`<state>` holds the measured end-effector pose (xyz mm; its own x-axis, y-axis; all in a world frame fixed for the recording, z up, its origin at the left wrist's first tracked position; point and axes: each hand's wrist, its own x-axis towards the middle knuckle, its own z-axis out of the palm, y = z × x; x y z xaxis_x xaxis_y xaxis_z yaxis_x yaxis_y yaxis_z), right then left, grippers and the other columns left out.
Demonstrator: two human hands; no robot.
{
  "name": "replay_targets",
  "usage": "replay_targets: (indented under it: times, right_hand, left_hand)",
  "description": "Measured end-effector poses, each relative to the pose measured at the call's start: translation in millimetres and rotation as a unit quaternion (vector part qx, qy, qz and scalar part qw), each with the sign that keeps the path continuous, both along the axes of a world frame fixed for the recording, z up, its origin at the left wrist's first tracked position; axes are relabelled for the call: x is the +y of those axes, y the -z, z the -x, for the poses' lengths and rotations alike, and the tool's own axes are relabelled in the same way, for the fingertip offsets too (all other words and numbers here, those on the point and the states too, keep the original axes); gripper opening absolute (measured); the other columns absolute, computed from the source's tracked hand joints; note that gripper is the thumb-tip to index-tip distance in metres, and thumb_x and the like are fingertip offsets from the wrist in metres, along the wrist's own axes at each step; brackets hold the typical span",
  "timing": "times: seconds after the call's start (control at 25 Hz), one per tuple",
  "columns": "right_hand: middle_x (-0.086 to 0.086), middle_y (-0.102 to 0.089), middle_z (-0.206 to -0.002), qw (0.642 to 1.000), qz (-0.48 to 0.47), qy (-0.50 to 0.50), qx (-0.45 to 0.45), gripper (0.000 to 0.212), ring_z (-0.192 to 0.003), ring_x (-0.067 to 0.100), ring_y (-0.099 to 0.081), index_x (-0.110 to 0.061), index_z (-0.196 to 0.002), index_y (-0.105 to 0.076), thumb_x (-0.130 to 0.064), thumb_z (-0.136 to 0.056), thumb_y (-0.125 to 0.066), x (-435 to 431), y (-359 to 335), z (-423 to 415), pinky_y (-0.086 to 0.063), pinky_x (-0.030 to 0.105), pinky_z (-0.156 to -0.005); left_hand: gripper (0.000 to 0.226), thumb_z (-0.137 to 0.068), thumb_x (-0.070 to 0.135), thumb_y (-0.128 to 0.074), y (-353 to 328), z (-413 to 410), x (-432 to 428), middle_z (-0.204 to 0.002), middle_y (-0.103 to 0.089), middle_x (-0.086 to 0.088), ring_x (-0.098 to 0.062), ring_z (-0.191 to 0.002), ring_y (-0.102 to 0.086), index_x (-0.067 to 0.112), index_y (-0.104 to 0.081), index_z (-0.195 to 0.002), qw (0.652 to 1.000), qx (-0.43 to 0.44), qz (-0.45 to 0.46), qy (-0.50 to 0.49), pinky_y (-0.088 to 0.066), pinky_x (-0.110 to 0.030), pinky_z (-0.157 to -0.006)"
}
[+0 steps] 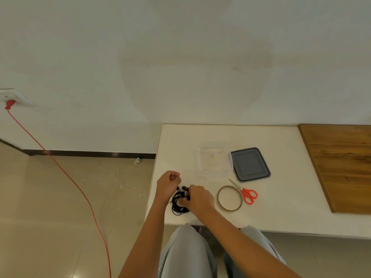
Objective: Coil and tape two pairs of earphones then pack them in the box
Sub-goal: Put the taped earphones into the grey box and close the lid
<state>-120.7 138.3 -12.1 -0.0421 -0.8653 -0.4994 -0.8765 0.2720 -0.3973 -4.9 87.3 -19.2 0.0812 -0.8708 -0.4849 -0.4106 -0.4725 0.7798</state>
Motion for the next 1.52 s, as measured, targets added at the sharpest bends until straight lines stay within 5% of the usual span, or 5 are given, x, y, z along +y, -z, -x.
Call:
replay_targets:
  times: [0.48,0.68,1.04,1.24,1.52]
  right_hand:
    - [0.000,-0.067,-0.066,0.953,0.111,0.202,-0.196,0.009,-0.061,0.012,-0.063,-0.014,-0.075,-0.074,-0.020,-0.079,-0.068,-36.8,-56.5,75.5,-0.049,0.023,-0.060]
    - [0.002,-0.041,-0.046,0.963,0.170,0.205,-0.049,0.036,-0.042,0.014,-0.036,-0.010,-0.050,-0.047,-0.008,-0.081,-0.065,-88.3,-54.5,122.3,-0.025,0.022,-0.041]
    - [0.004,-0.045,-0.059,0.992,0.051,0.074,0.084,0.033,-0.067,0.026,-0.057,-0.007,-0.061,-0.045,-0.012,-0.090,-0.059,-96.8,-7.1,103.6,-0.038,0.027,-0.050]
    - [0.007,-0.065,-0.082,0.965,0.223,0.105,-0.085,0.013,-0.074,0.021,-0.059,-0.008,-0.086,-0.067,-0.012,-0.088,-0.055,-47.4,-23.7,77.3,-0.051,0.036,-0.069]
    - [0.008,-0.062,-0.103,0.998,-0.002,0.053,-0.033,0.026,-0.090,0.025,-0.062,-0.008,-0.109,-0.053,-0.025,-0.089,-0.057,10.0,14.5,9.7,-0.043,0.031,-0.066]
  left_hand:
    - [0.016,-0.087,0.020,-0.060,1.2,10.7,-10.4,-0.100,-0.068,0.004,-0.016,-0.098,-0.062,0.022,-0.067,-0.101,0.999,0.032,0.007,-0.035,-0.050,-0.035,-0.090]
    - [0.016,-0.088,0.013,-0.059,-3.0,21.6,-3.7,-0.092,-0.063,0.007,-0.007,-0.087,-0.058,0.020,-0.064,-0.102,1.000,0.006,0.018,0.004,-0.042,-0.014,-0.070]
    - [0.053,-0.066,0.008,-0.083,6.0,-10.9,7.4,-0.111,-0.053,0.000,-0.016,-0.101,-0.049,0.021,-0.053,-0.108,0.973,-0.081,-0.042,0.212,-0.040,-0.024,-0.079]
    - [0.054,-0.065,0.014,-0.082,13.0,-3.5,10.2,-0.102,-0.055,-0.005,-0.020,-0.084,-0.056,0.014,-0.047,-0.105,0.942,-0.216,-0.034,0.255,-0.048,-0.031,-0.073]
    - [0.021,-0.073,0.006,-0.065,10.2,4.1,16.7,-0.094,-0.063,-0.005,-0.022,-0.080,-0.061,0.018,-0.055,-0.088,0.935,-0.217,0.005,0.281,-0.052,-0.033,-0.070]
